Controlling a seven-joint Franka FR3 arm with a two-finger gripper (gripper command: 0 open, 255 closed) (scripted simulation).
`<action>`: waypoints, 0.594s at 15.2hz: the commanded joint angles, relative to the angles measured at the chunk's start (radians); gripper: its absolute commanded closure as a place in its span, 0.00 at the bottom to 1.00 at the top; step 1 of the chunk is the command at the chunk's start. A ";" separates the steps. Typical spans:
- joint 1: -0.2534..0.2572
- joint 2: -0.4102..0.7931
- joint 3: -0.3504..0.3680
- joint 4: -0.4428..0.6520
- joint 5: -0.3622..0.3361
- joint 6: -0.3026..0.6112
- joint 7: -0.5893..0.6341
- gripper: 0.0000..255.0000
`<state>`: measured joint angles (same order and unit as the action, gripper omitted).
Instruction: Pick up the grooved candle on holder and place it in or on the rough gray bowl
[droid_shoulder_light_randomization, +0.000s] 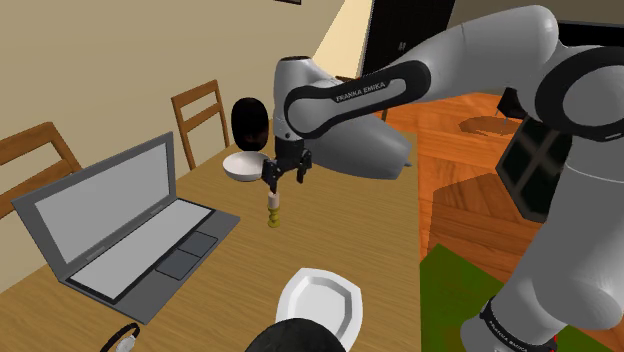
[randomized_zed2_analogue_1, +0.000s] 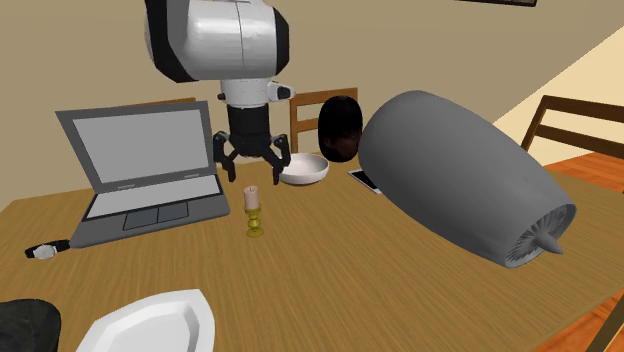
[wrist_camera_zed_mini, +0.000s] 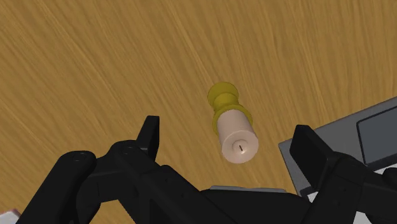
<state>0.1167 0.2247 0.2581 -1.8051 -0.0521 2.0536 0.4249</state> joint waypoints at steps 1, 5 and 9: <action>0.018 0.080 0.001 0.074 -0.028 -0.002 0.023 0.00; 0.033 0.140 -0.003 0.113 -0.047 0.015 0.038 0.00; 0.034 0.162 -0.006 0.089 -0.054 0.060 0.042 0.00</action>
<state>0.1509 0.3791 0.2533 -1.7137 -0.1043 2.1031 0.4669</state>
